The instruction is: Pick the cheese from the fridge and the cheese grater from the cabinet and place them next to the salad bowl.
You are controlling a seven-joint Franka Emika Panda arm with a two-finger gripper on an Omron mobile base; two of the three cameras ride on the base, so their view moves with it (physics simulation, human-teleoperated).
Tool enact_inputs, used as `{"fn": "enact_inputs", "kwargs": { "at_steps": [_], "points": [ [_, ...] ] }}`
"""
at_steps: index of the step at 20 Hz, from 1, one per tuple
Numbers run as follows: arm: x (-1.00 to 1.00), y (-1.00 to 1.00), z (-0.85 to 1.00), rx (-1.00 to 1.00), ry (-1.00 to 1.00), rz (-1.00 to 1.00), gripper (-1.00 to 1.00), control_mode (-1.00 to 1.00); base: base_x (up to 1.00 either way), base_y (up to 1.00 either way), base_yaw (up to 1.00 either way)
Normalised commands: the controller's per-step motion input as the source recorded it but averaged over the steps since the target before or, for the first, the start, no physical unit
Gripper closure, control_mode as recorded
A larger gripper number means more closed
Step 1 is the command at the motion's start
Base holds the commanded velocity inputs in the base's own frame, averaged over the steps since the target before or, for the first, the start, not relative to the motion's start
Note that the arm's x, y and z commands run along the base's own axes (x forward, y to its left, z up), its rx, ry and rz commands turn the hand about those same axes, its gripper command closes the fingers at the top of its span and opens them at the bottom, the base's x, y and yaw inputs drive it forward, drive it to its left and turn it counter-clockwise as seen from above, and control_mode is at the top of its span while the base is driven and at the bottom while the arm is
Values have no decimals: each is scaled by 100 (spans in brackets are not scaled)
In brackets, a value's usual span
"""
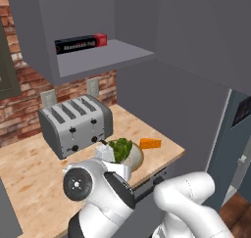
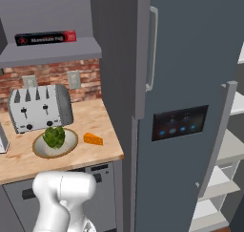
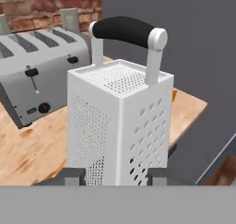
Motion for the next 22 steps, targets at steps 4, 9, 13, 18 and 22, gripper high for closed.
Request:
{"fn": "enact_inputs", "kwargs": {
  "at_steps": [4, 9, 13, 18, 22],
  "points": [
    [22, 11, -27, -2, 2, -8, 100, -100, 0, 0, 0],
    [22, 0, -18, 0, 0, -8, 100, -100, 0, 0, 0],
    [25, 8, -21, 0, 0, -6, 100, -100, 0, 0, 0],
    [33, 16, -21, 0, 0, -3, 100, -100, 0, 0, 0],
    [29, 21, -18, 0, 0, 0, 100, -100, 0, 0, 0]
  ]
}}
